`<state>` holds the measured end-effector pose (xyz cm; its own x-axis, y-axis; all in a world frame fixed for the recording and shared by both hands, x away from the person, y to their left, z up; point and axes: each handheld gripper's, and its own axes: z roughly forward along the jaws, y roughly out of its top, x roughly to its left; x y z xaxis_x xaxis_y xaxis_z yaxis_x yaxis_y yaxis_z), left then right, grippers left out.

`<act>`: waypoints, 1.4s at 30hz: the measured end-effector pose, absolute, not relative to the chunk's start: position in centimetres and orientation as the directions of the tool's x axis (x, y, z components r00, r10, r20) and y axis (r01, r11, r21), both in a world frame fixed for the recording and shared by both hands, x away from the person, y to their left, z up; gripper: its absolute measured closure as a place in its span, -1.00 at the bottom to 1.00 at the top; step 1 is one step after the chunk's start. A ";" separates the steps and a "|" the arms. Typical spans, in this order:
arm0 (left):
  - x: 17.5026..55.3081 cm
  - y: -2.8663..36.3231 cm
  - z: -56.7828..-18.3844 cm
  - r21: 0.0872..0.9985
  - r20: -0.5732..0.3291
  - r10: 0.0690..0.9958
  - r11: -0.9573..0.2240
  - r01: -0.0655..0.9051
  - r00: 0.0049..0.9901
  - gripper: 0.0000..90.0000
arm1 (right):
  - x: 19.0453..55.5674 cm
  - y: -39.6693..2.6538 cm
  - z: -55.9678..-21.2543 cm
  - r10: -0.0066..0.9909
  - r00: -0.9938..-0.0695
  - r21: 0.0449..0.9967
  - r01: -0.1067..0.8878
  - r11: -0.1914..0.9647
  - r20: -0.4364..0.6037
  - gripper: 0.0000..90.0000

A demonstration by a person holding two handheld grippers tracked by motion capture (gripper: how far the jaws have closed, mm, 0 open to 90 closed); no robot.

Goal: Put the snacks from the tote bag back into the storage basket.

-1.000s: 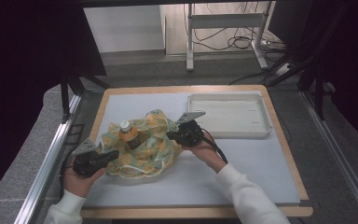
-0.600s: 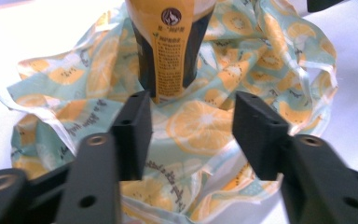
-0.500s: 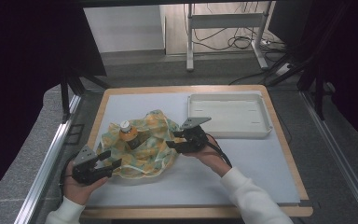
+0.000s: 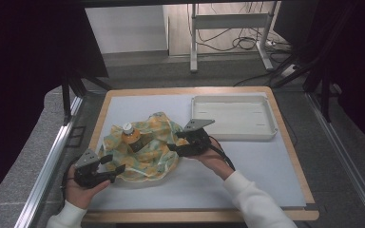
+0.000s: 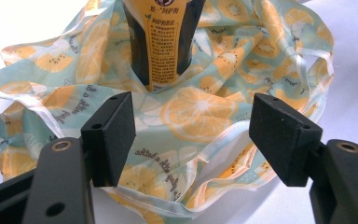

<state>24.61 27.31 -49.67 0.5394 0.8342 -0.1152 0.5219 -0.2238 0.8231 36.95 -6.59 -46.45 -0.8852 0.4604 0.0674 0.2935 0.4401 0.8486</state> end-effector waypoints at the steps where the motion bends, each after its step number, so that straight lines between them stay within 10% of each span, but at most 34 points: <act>1: 24.7 27.3 -49.6 0.824 -0.115 0.833 -0.224 0.521 0.541 -0.29 | 36.9 -6.5 -46.4 0.460 -0.886 0.849 0.291 0.441 0.065 -0.19; 42: 24.2 26.4 -49.7 0.802 -0.096 0.832 -0.261 0.538 0.547 -0.28 | 37.4 4.1 -45.9 0.400 -0.916 0.862 0.224 0.454 0.027 -0.49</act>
